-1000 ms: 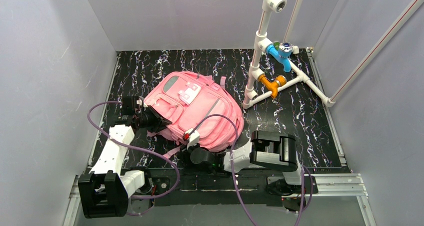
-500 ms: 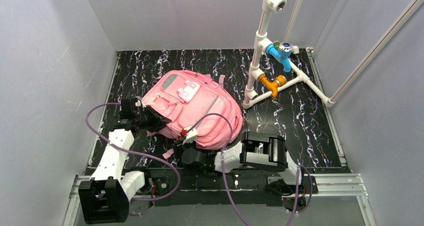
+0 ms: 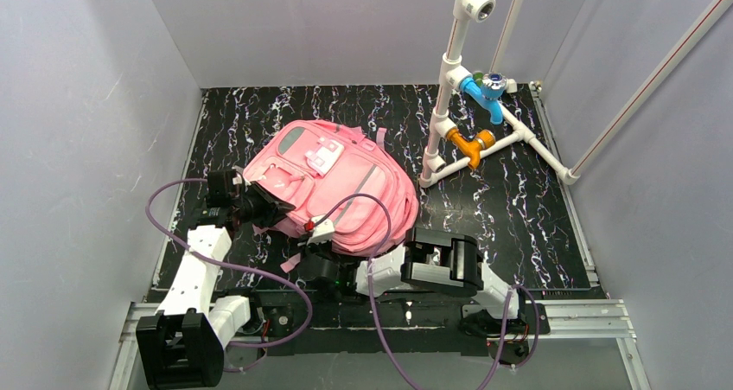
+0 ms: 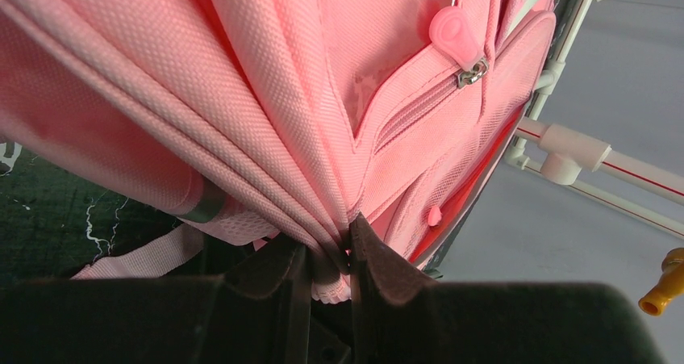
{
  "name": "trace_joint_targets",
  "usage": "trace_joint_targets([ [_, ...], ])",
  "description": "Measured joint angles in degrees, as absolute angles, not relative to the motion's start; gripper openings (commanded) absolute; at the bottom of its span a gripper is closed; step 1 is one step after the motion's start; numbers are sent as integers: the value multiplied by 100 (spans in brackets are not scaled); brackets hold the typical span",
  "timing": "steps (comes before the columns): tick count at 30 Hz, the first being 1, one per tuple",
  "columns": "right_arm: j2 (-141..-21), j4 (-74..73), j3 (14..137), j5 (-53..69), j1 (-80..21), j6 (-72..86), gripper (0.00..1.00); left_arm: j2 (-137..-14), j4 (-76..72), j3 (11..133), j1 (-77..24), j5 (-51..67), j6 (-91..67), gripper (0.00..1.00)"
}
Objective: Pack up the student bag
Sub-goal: Zip the student bag at the center of the board.
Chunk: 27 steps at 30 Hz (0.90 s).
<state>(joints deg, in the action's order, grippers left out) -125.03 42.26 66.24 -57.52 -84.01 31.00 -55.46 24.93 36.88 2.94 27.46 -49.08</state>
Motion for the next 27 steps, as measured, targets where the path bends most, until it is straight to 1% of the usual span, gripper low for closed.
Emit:
trace_joint_targets([
  [7, -12519, 4427, 6573, -5572, -8390, 2733, 1, -5564, 2515, 3688, 294, 2738, -4873, 0],
  [16, -11802, 4617, 5721, -4040, -8160, 2556, 1, -5957, 2816, 3997, 276, 2716, -4536, 0],
  [22, -11448, 3900, 5664, -3358, -8034, 2897, 1, -6112, 2954, 4115, 246, 2556, -4298, 0],
  [27, -11275, 2681, 6016, -2596, -7876, 3208, 1, -6246, 2985, 4141, 246, 2285, -4101, 0],
])
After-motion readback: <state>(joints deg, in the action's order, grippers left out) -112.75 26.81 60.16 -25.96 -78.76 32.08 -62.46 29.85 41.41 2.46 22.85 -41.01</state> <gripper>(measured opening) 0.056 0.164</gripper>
